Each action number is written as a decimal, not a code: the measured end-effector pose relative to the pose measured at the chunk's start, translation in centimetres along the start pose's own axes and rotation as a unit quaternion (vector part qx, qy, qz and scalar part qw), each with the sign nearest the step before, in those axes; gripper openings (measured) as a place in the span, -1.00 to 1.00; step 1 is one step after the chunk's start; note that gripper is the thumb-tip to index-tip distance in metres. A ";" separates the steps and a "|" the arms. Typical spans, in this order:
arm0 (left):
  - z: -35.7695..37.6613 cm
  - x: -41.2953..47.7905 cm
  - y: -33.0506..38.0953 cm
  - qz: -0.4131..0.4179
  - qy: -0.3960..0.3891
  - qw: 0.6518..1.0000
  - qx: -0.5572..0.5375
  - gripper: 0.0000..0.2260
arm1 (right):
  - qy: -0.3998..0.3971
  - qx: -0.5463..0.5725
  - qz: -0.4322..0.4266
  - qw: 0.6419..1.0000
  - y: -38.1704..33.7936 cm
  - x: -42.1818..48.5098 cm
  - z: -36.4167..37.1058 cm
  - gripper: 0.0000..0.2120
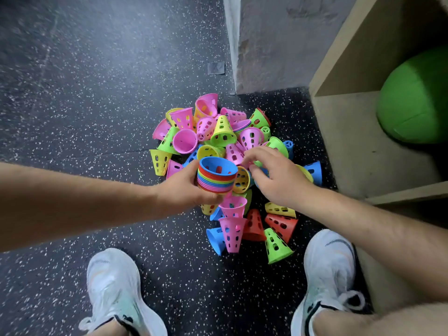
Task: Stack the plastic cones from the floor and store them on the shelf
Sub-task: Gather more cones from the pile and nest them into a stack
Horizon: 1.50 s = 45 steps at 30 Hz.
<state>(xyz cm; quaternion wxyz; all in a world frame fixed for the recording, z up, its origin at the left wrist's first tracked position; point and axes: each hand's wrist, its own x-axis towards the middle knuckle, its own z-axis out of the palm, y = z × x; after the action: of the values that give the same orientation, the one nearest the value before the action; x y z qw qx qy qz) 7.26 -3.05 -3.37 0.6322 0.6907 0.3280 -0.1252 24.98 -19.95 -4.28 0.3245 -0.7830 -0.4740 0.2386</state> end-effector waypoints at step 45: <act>-2.2 -2.5 -5.0 -0.053 0.035 0.997 0.035 -0.22 | -0.107 -0.265 -0.030 0.958 0.8 2.1 3.7 -0.60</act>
<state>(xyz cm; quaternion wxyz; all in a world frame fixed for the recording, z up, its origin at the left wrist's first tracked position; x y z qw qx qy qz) 1.79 -1.77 -5.46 0.5878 0.6981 0.3819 -0.1459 23.82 -17.32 -7.53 0.0594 -0.7963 -0.5754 0.1770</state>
